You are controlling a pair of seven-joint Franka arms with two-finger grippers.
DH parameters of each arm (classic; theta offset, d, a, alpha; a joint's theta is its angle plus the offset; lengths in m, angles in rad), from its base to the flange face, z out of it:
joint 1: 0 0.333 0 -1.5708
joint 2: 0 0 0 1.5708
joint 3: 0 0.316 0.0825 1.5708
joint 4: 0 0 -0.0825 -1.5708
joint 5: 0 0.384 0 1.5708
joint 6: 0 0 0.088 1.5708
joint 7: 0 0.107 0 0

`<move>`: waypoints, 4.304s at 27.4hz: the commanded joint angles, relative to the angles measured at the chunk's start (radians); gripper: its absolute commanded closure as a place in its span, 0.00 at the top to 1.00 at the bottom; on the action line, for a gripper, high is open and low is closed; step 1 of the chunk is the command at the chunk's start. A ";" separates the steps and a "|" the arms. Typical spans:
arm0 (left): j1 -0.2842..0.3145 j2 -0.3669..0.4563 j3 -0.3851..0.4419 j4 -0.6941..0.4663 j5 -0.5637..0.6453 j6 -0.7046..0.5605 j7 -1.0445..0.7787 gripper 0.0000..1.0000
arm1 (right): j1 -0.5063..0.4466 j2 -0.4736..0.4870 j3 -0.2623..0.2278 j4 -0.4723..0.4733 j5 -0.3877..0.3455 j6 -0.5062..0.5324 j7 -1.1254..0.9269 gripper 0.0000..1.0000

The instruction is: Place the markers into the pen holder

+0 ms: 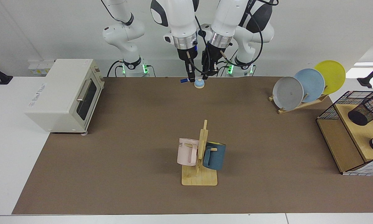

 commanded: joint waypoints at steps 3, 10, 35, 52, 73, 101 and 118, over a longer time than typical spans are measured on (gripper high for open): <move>-0.001 0.006 0.014 0.000 0.023 0.001 -0.062 0.00 | -0.069 -0.043 -0.006 -0.003 0.000 -0.042 -0.256 1.00; 0.006 -0.004 0.027 0.005 0.049 -0.039 -0.113 0.00 | -0.158 -0.058 -0.008 -0.009 0.000 -0.114 -0.635 1.00; 0.291 -0.027 0.036 0.043 0.362 -0.332 -0.124 0.00 | -0.379 -0.066 -0.008 -0.003 -0.100 -0.149 -1.874 1.00; 0.363 -0.028 0.060 0.103 0.649 -0.412 -0.134 0.00 | -0.408 0.077 -0.009 0.272 -0.131 -0.339 -1.984 1.00; 0.407 0.048 0.097 0.270 1.103 -0.433 0.277 0.00 | -0.438 -0.078 -0.008 0.080 -0.108 -0.352 -1.854 1.00; 0.707 0.127 0.113 0.324 1.209 -0.106 0.723 0.00 | -0.426 -0.072 -0.006 0.082 -0.069 -0.287 -1.772 1.00; 0.708 0.200 0.152 0.341 1.247 -0.048 0.752 0.00 | -0.437 -0.061 -0.006 0.086 -0.063 -0.230 -1.779 1.00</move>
